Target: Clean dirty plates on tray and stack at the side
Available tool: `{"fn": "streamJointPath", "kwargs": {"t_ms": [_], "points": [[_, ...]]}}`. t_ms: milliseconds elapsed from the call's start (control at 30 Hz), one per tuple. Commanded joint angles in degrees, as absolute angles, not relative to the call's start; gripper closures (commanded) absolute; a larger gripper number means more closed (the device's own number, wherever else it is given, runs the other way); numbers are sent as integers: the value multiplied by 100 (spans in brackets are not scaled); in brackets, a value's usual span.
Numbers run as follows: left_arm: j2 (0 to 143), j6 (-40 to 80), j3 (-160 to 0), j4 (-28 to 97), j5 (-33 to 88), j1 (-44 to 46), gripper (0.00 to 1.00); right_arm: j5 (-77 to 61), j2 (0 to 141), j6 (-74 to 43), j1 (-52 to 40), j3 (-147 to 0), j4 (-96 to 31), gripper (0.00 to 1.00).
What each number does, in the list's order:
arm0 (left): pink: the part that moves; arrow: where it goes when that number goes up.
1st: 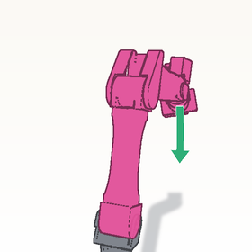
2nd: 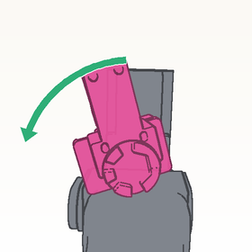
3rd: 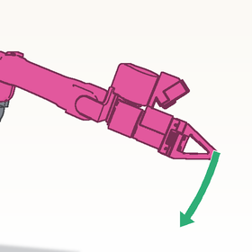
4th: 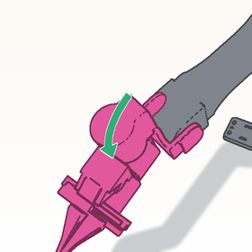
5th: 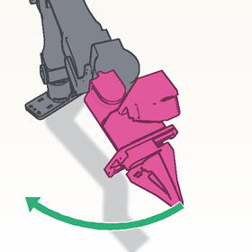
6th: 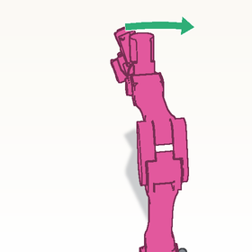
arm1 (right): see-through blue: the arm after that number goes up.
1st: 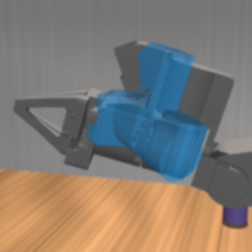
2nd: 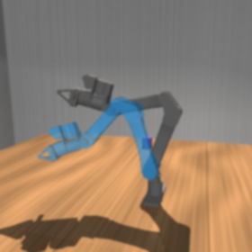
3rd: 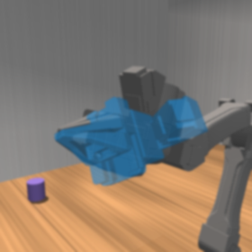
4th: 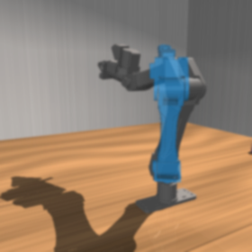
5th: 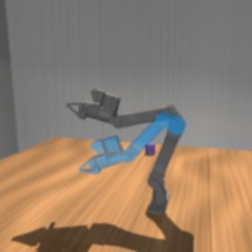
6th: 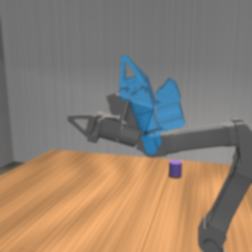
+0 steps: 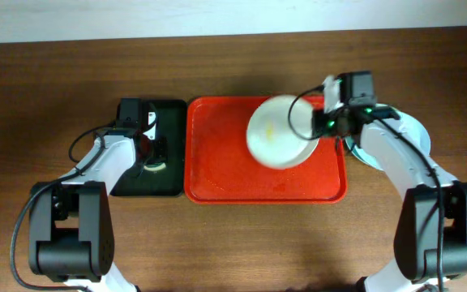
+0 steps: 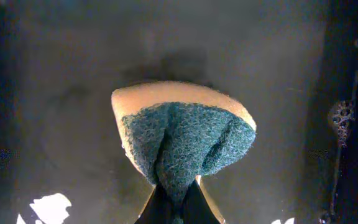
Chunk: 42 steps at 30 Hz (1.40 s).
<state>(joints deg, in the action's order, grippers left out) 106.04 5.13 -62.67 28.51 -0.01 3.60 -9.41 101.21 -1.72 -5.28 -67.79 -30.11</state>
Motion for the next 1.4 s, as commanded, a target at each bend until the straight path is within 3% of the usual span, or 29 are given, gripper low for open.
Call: {"fn": "streamJointPath", "kwargs": {"t_ms": [0, 367, 1167, 1367], "points": [[10709, 421, -6228, 2832, -38, 386, 100, -1031, 10097, -506, -899, -6748, -3387, 96], [10709, 421, -6228, 2827, -36, 386, 100, -1007, 10103, -2613, -1155, -6726, -4029, 96], [10709, 421, -6228, 2829, -36, 388, 100, -353, 10165, -2641, -1588, -5791, -3489, 95], [10709, 421, -6228, 2829, -36, 386, 100, 82, 10165, -2620, -1916, -5791, -3444, 73]]}}
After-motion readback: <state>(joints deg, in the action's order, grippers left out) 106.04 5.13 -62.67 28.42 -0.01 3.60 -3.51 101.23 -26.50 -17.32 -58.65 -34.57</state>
